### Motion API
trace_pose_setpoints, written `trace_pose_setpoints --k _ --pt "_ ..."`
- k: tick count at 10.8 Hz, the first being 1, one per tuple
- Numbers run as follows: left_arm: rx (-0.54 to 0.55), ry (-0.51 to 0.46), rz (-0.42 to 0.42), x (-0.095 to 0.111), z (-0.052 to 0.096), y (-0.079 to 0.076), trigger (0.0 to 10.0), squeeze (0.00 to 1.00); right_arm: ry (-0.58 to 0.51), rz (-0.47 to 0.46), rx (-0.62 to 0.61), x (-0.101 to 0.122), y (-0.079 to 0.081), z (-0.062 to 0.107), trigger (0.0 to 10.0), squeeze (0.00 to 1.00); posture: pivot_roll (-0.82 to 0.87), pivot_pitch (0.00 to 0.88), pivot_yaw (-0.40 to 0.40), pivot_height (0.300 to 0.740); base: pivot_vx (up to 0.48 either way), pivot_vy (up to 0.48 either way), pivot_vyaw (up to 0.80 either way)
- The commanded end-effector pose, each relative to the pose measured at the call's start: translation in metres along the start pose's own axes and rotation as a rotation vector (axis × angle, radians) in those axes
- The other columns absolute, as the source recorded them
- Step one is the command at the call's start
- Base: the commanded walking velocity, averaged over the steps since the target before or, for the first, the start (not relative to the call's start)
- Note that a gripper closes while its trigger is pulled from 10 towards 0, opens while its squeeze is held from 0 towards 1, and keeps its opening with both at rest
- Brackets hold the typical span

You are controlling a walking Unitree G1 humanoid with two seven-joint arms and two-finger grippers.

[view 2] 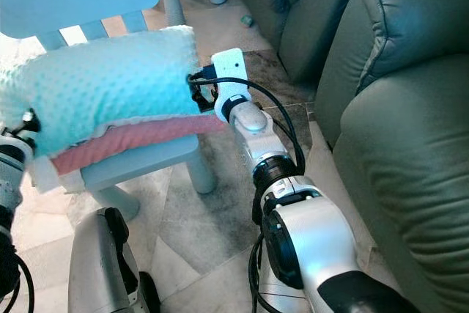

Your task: Move the pillow to the sofa

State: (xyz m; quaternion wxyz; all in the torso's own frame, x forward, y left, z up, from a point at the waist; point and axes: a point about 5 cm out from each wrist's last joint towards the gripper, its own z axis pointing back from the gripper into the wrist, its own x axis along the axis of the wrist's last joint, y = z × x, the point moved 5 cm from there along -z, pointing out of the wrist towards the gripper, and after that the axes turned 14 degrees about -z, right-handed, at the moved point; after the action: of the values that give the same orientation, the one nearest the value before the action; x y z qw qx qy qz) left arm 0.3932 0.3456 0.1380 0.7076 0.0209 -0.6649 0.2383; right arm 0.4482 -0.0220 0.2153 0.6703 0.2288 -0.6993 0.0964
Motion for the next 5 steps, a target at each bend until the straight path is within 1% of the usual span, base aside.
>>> trace_pose_setpoints --k 1,2,3,4,5 --pt "-0.024 0.053 0.016 -0.013 0.001 -0.002 10.0 0.00 0.011 -0.023 0.022 -0.004 0.005 0.000 10.0 0.00 -0.11 0.315 -0.005 0.436 0.000 0.000 0.00" --pt "-0.038 0.074 0.007 -0.016 0.001 -0.004 10.0 0.00 0.008 -0.032 0.044 -0.005 0.007 0.000 10.0 0.00 -0.10 0.314 -0.004 0.436 0.000 0.000 0.00" --pt "-0.041 0.070 0.013 -0.015 0.001 -0.004 10.0 0.00 -0.002 -0.054 0.072 -0.002 0.010 0.000 10.0 0.00 -0.10 0.313 -0.004 0.436 0.000 0.000 0.00" --pt "-0.059 0.058 0.048 -0.012 0.001 -0.004 10.0 0.00 -0.013 -0.072 0.133 0.003 0.015 0.000 10.0 0.00 -0.10 0.310 -0.003 0.436 0.000 0.000 0.00" --pt "-0.059 0.047 0.061 -0.009 0.001 -0.001 10.0 0.00 0.003 -0.074 0.155 0.002 0.015 0.000 10.0 0.00 -0.10 0.309 -0.003 0.436 0.000 0.000 0.00"
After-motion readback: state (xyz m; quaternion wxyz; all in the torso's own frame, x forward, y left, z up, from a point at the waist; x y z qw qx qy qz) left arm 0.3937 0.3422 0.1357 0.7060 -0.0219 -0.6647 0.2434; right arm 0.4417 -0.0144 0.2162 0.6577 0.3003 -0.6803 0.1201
